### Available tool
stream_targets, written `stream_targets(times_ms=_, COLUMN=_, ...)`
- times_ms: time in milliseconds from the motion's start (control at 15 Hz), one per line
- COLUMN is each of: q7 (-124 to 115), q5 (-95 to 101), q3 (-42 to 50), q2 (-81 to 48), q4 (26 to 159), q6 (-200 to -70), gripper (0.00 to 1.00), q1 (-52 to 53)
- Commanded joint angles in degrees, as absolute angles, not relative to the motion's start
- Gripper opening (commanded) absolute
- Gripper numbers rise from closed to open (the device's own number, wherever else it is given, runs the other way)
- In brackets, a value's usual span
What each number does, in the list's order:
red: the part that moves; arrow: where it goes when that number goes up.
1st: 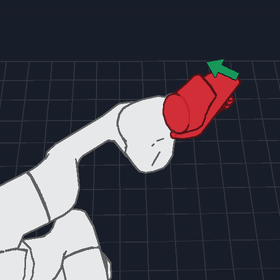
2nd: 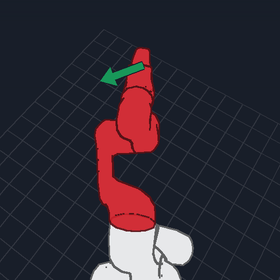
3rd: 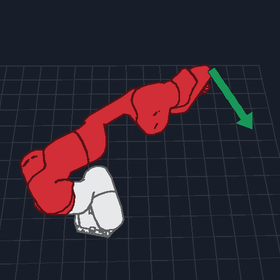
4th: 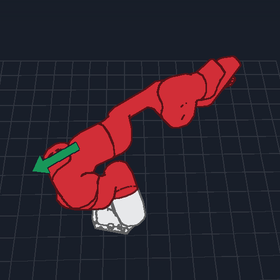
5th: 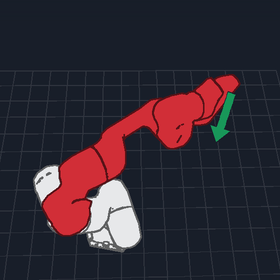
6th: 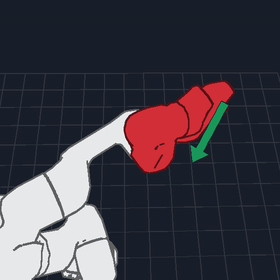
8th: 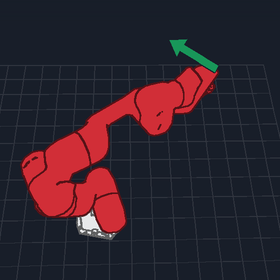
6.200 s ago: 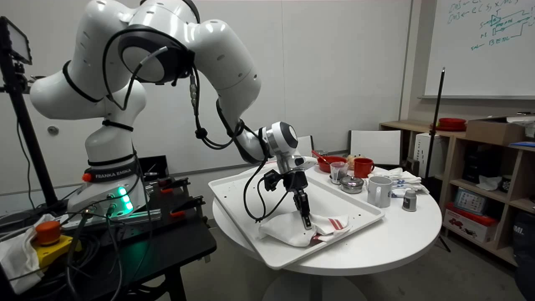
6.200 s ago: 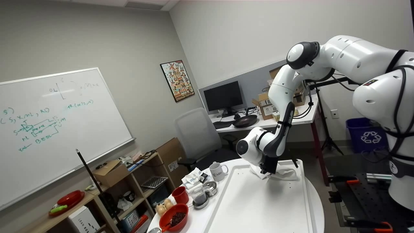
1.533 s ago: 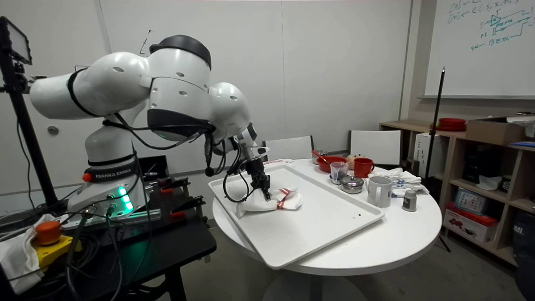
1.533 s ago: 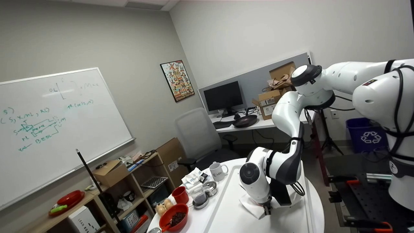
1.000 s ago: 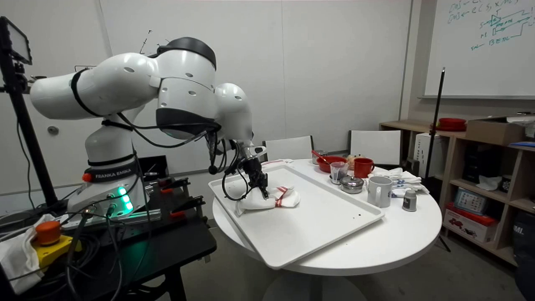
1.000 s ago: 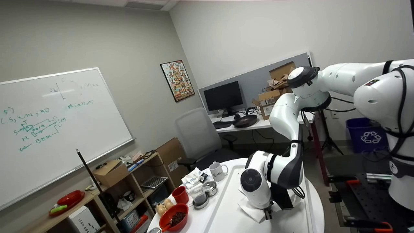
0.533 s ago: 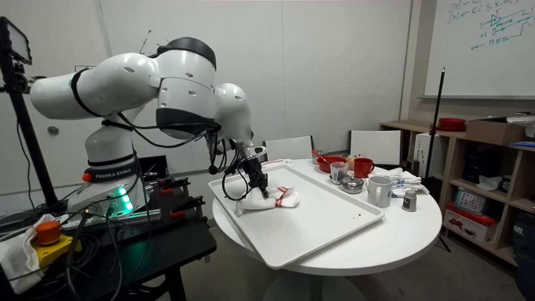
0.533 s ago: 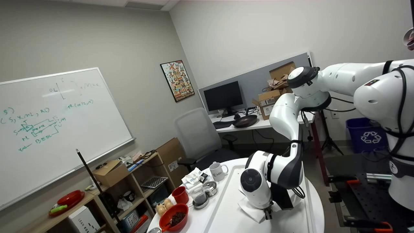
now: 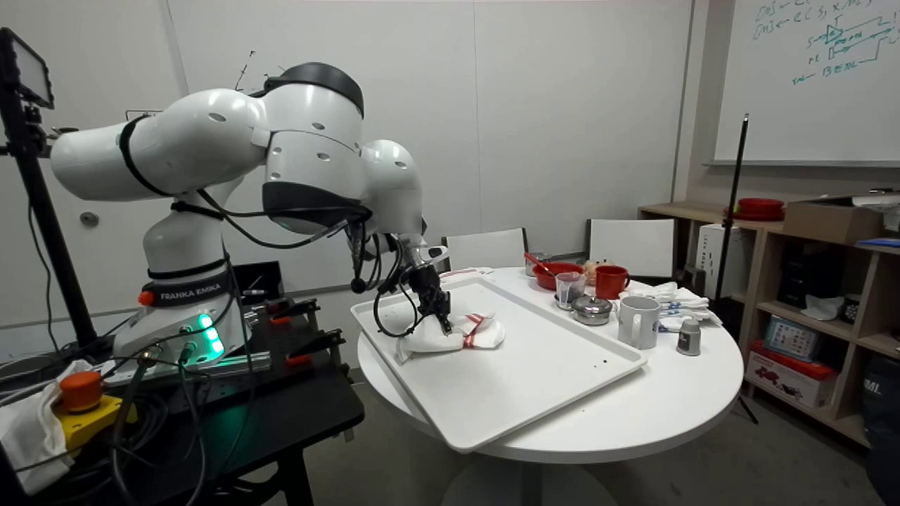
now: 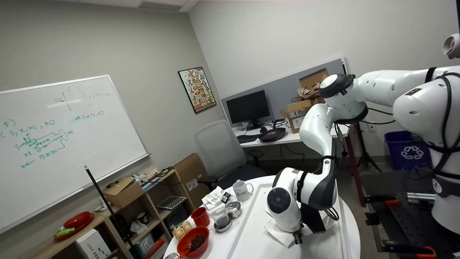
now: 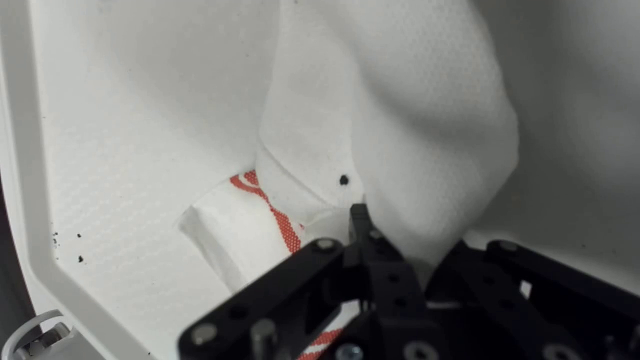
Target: Wipe the tray with the white towel
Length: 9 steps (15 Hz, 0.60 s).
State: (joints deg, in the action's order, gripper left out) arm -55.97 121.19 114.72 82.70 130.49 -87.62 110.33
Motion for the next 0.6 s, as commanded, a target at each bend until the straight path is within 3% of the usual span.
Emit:
stream_targets(times_ms=0, q7=-55.35, q5=122.1, q3=114.17, q2=84.11, q4=130.65, q6=-86.38, gripper=0.11, q1=109.61)
stream_targets(times_ms=400, q7=-55.35, q5=122.1, q3=114.17, q2=84.11, q4=130.65, q6=-86.38, gripper=0.11, q1=109.61)
stream_targets(times_ms=467, q7=-55.34, q5=122.1, q3=114.17, q2=84.11, q4=130.65, q6=-86.38, gripper=0.03, q1=109.61)
stream_targets(times_ms=533, q7=-55.36, q5=122.23, q3=114.05, q2=84.18, q4=130.6, q6=-86.18, gripper=0.03, q1=109.83)
